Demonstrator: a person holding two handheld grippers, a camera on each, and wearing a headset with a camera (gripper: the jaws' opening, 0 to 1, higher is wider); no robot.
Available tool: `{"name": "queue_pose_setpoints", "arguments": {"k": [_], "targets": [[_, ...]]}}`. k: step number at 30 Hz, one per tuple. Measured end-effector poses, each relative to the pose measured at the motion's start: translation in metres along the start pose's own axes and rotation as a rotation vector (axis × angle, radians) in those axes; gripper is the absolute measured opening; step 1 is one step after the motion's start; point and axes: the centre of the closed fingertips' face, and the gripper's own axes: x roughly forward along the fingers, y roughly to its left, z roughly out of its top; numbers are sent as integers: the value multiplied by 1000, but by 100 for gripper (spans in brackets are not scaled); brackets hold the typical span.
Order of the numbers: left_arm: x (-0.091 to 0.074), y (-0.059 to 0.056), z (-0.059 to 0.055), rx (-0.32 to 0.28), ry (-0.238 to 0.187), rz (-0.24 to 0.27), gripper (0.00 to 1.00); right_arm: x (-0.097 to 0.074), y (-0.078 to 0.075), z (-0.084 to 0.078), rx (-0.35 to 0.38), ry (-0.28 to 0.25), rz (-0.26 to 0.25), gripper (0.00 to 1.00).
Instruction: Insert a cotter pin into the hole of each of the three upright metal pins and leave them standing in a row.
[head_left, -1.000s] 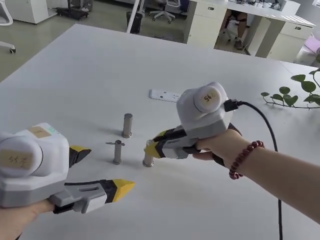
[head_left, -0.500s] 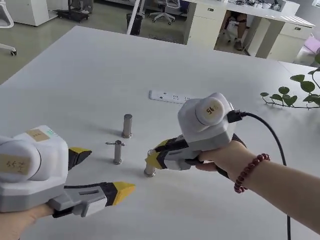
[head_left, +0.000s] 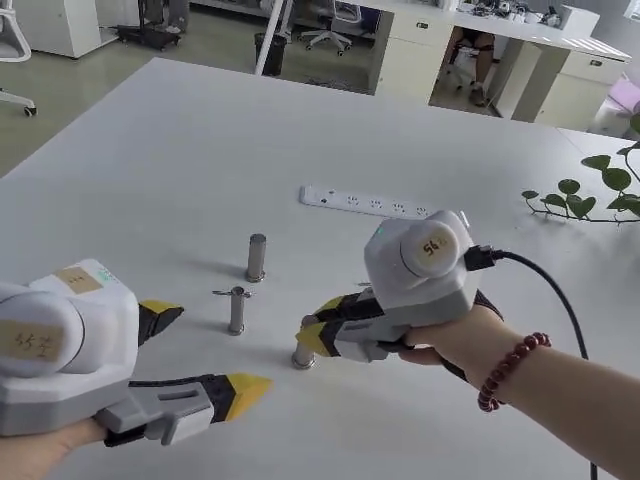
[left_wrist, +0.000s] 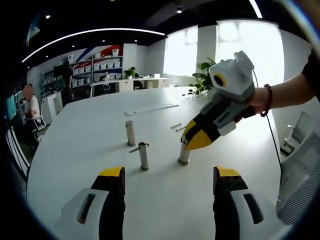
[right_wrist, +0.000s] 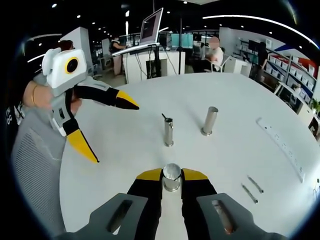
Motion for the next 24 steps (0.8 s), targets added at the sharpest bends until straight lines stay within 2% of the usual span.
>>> {"name": "queue_pose_setpoints", "arguments": {"k": [9, 12, 16, 24], "targets": [[0, -5, -2, 10, 10, -16, 72, 0, -1, 0, 17, -4, 3, 9], [-1, -5, -1, 14, 9, -18, 73, 0, 2, -1, 24, -5, 13, 17], [-1, -7, -1, 25, 9, -18, 74, -5, 5, 0, 23, -20, 23, 18], [-2, -9, -1, 17, 1, -21, 75, -20, -6, -2, 20, -32, 23, 20]]}}
